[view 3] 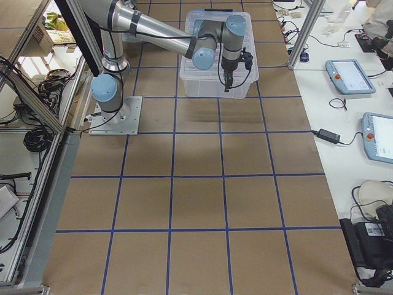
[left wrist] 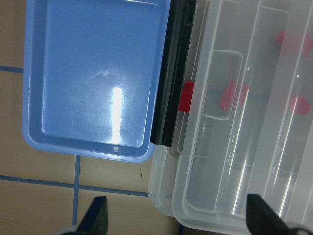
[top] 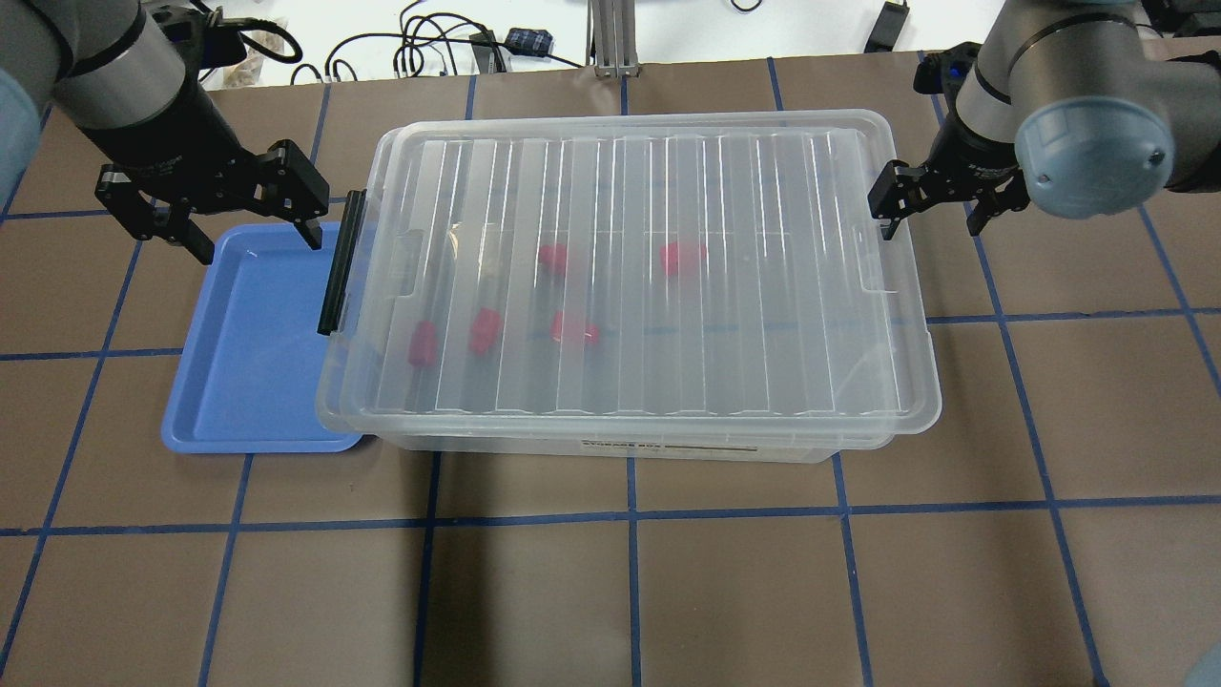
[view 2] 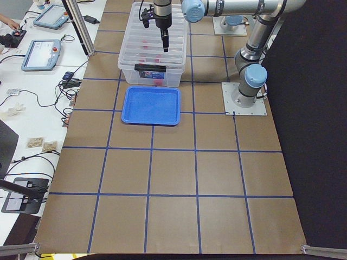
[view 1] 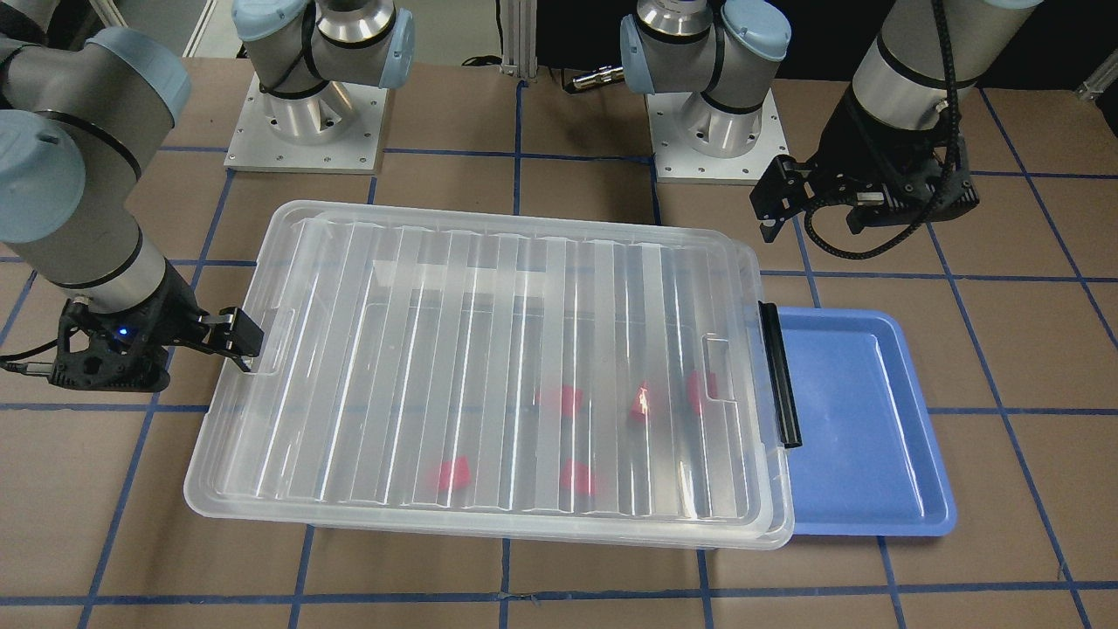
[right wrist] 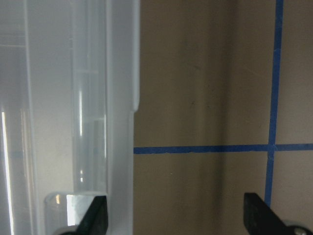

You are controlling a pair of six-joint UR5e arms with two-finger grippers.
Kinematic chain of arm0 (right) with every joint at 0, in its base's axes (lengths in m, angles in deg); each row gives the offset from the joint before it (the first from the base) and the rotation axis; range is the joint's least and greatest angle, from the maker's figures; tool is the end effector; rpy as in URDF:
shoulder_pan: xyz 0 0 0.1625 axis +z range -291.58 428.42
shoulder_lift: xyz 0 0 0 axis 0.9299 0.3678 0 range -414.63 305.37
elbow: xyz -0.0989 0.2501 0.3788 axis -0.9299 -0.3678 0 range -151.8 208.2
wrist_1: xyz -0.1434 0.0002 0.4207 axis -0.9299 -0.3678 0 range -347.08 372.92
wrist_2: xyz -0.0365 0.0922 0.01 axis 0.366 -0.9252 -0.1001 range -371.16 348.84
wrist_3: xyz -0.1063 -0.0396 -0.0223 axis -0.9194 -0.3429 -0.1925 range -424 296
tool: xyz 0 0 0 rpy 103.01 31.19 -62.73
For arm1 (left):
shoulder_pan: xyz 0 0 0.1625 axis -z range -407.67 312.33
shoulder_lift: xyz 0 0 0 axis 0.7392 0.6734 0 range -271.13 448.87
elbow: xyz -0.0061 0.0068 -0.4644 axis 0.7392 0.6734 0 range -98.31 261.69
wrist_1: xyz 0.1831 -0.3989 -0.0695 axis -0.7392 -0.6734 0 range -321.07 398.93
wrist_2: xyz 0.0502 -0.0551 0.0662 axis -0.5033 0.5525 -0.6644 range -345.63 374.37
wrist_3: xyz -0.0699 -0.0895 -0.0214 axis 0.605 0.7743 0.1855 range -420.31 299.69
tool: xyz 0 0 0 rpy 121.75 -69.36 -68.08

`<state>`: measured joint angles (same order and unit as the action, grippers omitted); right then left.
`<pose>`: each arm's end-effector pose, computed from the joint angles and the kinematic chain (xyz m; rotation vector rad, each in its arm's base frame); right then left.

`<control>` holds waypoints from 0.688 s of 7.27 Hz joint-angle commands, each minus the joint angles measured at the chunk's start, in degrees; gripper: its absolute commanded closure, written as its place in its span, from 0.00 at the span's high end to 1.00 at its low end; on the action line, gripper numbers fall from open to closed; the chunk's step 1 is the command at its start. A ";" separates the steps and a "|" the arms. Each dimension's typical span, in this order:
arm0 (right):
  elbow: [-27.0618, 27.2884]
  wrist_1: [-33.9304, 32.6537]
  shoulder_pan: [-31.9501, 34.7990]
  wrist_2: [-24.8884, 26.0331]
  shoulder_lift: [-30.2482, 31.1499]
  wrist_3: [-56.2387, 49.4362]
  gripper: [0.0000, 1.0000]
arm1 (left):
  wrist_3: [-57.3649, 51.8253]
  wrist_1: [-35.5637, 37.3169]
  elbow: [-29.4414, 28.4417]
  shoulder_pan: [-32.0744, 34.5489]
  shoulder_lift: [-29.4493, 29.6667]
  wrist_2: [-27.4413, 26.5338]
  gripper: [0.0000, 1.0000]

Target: Place red block in blue tray from box

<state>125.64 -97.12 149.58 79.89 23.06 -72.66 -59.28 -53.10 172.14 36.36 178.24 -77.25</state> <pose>0.0376 -0.6115 0.3580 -0.0049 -3.1229 0.0035 -0.0757 -0.5255 0.5096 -0.1893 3.1085 0.0519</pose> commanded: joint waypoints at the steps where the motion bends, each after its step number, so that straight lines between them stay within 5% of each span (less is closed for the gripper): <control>1: 0.04 -0.09 -1.87 -0.08 0.01 -2.15 0.97 | 0.02 0.01 0.08 0.00 -0.16 -0.49 1.00; 5: -0.23 -0.09 -5.74 -0.17 -0.08 -9.43 0.98 | 0.02 0.10 -0.01 0.00 0.19 -0.23 1.00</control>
<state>125.45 -97.24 145.28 79.78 23.02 -79.81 -59.26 -53.07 172.15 36.30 178.40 -77.53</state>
